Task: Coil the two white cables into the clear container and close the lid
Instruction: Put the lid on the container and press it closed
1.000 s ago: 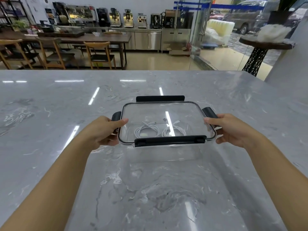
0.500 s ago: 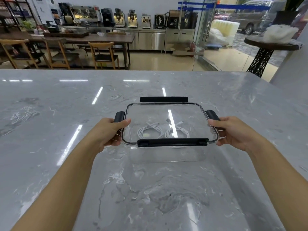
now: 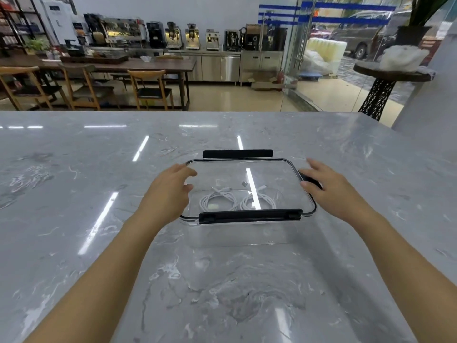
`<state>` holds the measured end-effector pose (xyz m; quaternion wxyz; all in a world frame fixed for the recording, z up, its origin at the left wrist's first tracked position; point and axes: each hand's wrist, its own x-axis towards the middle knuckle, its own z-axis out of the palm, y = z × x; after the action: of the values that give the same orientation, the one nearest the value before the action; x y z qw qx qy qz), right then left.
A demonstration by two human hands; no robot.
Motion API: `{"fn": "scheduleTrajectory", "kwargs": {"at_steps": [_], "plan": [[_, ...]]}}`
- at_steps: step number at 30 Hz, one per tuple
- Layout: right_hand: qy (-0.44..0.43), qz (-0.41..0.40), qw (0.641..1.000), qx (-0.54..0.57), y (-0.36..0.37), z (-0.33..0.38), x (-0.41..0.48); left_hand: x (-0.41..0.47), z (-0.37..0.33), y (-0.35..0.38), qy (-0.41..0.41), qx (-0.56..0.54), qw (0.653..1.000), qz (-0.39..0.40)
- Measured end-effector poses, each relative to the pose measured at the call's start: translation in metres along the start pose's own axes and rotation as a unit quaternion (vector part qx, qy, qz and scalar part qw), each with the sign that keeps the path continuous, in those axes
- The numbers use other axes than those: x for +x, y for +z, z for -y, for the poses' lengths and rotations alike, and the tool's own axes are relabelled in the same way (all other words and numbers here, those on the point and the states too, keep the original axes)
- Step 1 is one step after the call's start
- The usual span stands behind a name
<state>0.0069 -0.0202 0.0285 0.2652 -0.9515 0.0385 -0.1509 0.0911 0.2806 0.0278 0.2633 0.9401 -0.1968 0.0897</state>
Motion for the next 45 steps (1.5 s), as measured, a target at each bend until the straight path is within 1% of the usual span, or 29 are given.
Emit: {"fn": "scheduleTrajectory", "kwargs": {"at_steps": [2, 3, 5, 6, 10, 13, 14, 15, 16, 17, 18, 19, 20, 21, 23, 24, 26, 28, 31, 34, 38, 41, 43, 45], "plan": [[0.031, 0.024, 0.999, -0.007, 0.005, 0.001, -0.001, 0.0, -0.003, 0.005, -0.062, -0.007, 0.997, 0.046], [0.063, 0.04, 0.997, 0.0, 0.006, 0.002, -0.003, -0.001, -0.004, 0.006, -0.092, -0.024, 0.994, 0.05], [0.116, 0.051, 0.99, 0.061, 0.006, 0.002, -0.005, -0.002, -0.003, 0.006, -0.141, -0.075, 0.987, 0.031], [0.124, 0.043, 0.987, 0.09, 0.007, 0.0, -0.005, -0.002, -0.002, 0.006, -0.157, -0.102, 0.982, 0.018], [0.136, 0.026, 0.981, 0.139, 0.009, -0.004, -0.002, 0.0, 0.002, 0.002, -0.172, -0.192, 0.966, 0.014], [0.158, 0.062, 0.97, 0.175, 0.004, -0.004, 0.005, 0.0, 0.006, -0.001, -0.164, -0.213, 0.962, 0.037], [0.169, 0.08, 0.967, 0.173, 0.002, -0.003, 0.008, 0.001, 0.006, -0.001, -0.159, -0.196, 0.966, 0.054], [0.172, 0.089, 0.971, 0.144, 0.0, -0.003, 0.011, 0.002, 0.005, -0.001, -0.148, -0.154, 0.975, 0.067], [0.161, 0.084, 0.98, 0.085, -0.003, -0.002, 0.015, 0.003, 0.004, 0.0, -0.131, -0.092, 0.985, 0.06], [0.137, 0.065, 0.988, 0.019, -0.004, 0.001, 0.019, 0.003, 0.001, 0.0, -0.102, -0.034, 0.994, 0.029], [0.098, 0.034, 0.994, -0.018, -0.003, 0.004, 0.023, 0.003, -0.003, -0.001, -0.06, -0.003, 0.998, -0.015], [0.051, 0.008, 0.998, -0.02, -0.002, 0.009, 0.026, 0.003, -0.009, -0.002, -0.012, -0.008, 0.999, -0.043], [0.006, -0.001, 1.0, -0.001, 0.0, 0.015, 0.028, 0.002, -0.015, -0.004, 0.036, -0.034, 0.998, -0.04], [-0.031, 0.012, 0.999, 0.019, 0.003, 0.02, 0.032, 0.002, -0.021, -0.005, 0.076, -0.063, 0.995, -0.007], [-0.065, 0.072, 0.995, 0.022, 0.011, 0.029, 0.042, 0.001, -0.032, -0.002, 0.121, -0.085, 0.984, 0.097], [-0.069, 0.105, 0.992, 0.007, 0.016, 0.031, 0.048, 0.001, -0.035, 0.0, 0.126, -0.084, 0.978, 0.142], [-0.066, 0.157, 0.985, -0.025, 0.026, 0.035, 0.059, 0.001, -0.036, 0.003, 0.118, -0.057, 0.969, 0.208], [-0.069, 0.183, 0.98, -0.046, 0.035, 0.036, 0.069, 0.001, -0.033, 0.007, 0.116, -0.019, 0.961, 0.251], [-0.085, 0.168, 0.978, -0.093, 0.044, 0.036, 0.081, 0.0, -0.028, 0.01, 0.128, 0.022, 0.951, 0.279], [-0.057, 0.181, 0.975, -0.115, 0.049, 0.035, 0.091, -0.002, -0.025, 0.015, 0.162, 0.082, 0.947, 0.266], [-0.048, 0.18, 0.973, -0.134, 0.058, 0.04, 0.102, -0.009, -0.025, 0.023, 0.205, 0.144, 0.948, 0.194], [-0.024, 0.163, 0.981, -0.103, 0.062, 0.043, 0.103, -0.01, -0.027, 0.023, 0.223, 0.158, 0.946, 0.175], [0.012, 0.172, 0.983, -0.066, 0.063, 0.043, 0.105, -0.009, -0.027, 0.023, 0.229, 0.17, 0.943, 0.172], [0.023, 0.188, 0.981, -0.048, 0.062, 0.043, 0.107, -0.01, -0.027, 0.023, 0.228, 0.174, 0.942, 0.172]]}}
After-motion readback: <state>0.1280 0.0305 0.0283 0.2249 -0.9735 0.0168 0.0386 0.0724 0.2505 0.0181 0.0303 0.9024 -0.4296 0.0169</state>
